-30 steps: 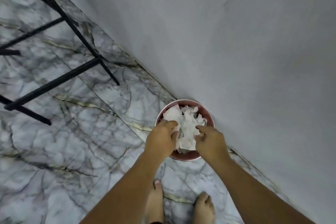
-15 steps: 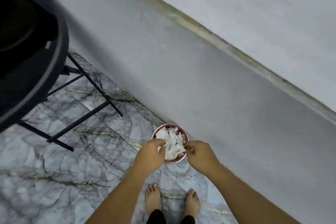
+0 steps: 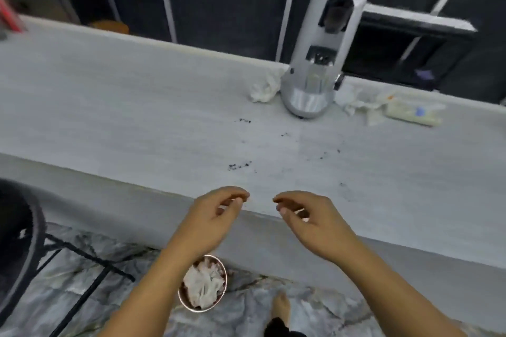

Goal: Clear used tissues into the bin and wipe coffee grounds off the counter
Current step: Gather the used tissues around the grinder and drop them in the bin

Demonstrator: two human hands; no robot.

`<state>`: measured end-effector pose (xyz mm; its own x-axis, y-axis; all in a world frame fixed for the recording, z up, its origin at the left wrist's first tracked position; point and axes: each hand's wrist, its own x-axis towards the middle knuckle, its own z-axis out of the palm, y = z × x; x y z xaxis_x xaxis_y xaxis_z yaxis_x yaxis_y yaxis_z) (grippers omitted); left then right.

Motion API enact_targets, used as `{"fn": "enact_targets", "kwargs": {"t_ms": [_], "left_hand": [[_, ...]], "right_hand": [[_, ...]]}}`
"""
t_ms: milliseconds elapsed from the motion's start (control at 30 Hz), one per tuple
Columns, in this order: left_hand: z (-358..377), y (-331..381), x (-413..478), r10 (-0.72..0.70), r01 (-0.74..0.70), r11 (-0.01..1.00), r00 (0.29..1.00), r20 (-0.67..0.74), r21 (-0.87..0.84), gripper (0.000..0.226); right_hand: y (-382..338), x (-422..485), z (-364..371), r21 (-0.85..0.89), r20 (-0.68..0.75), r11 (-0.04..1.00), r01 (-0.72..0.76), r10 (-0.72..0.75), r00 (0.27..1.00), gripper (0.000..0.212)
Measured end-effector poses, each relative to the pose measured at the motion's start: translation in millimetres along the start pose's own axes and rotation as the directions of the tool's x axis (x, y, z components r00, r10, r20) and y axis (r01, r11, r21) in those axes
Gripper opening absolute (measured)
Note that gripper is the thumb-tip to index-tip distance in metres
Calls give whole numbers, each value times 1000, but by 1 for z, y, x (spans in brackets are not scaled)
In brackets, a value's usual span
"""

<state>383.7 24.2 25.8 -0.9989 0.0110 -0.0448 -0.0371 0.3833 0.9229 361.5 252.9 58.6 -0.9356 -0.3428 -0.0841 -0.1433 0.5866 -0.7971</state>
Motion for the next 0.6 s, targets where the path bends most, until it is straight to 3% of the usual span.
{"fn": "enact_targets", "kwargs": {"t_ms": [167,367,500,600], "left_hand": [[47,74,100,117,-117,993,993,19,25,20],[87,76,191,50,-45,997,995,-86,64,25],[86,55,245,-25,58,985,980,-196,166,29],[81,32,293,-17,99,943,968,-252,317,39]], "right_hand": [[37,36,-114,118,-265,992,-46,76,961,21],[119,109,-201,86,-390,988,-130,153,908,29],[175,172,-232,-39,-347,955,-294,263,900,49],[210,217,-243,-251,-335,897,-364,272,902,67]]}}
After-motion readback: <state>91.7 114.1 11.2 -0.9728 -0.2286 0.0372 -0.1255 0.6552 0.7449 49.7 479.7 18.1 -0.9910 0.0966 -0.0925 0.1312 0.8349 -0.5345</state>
